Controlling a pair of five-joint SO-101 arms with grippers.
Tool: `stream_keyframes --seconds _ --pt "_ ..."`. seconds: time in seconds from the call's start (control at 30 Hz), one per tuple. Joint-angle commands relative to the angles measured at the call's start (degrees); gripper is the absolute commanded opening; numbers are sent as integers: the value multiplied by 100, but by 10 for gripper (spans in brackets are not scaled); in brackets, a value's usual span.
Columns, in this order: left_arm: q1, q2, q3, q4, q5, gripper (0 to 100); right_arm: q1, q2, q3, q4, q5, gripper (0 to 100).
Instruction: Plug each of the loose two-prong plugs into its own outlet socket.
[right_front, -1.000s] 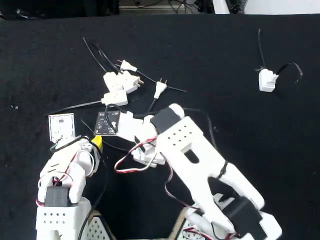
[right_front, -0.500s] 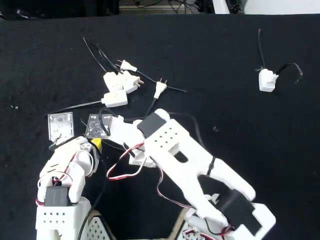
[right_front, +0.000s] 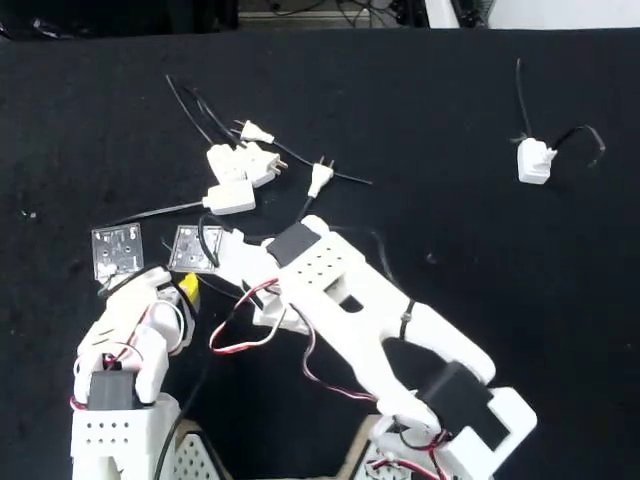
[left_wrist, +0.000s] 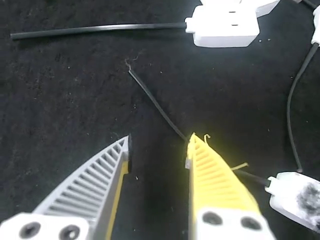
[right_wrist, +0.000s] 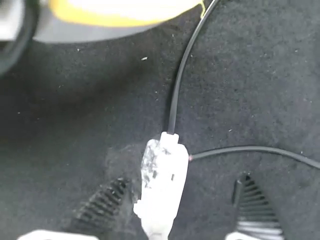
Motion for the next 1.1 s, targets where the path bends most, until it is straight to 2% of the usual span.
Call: stream_keyframes --seconds 0.0,0.1,0.37,0.53,0.63,0.8,1.07 --pt "-303 -79 -488 -9 -53 191 -9 453 92 -70 -44 286" --pt "-664 -79 -558 -9 -35 191 141 541 92 -70 -35 289" --pt "-734 -79 -435 -255 185 191 466 479 57 -70 -53 289" --pt "-787 -79 -444 -255 193 191 527 -233 119 -62 -97 289" --pt "-1262 -79 -541 -281 273 191 457 -602 259 -70 -343 289" --pt "-2185 -79 -558 -580 1108 191 325 -681 558 -325 -387 289" --pt "-2255 -79 -523 -624 1169 191 316 -681 664 -466 -387 289"
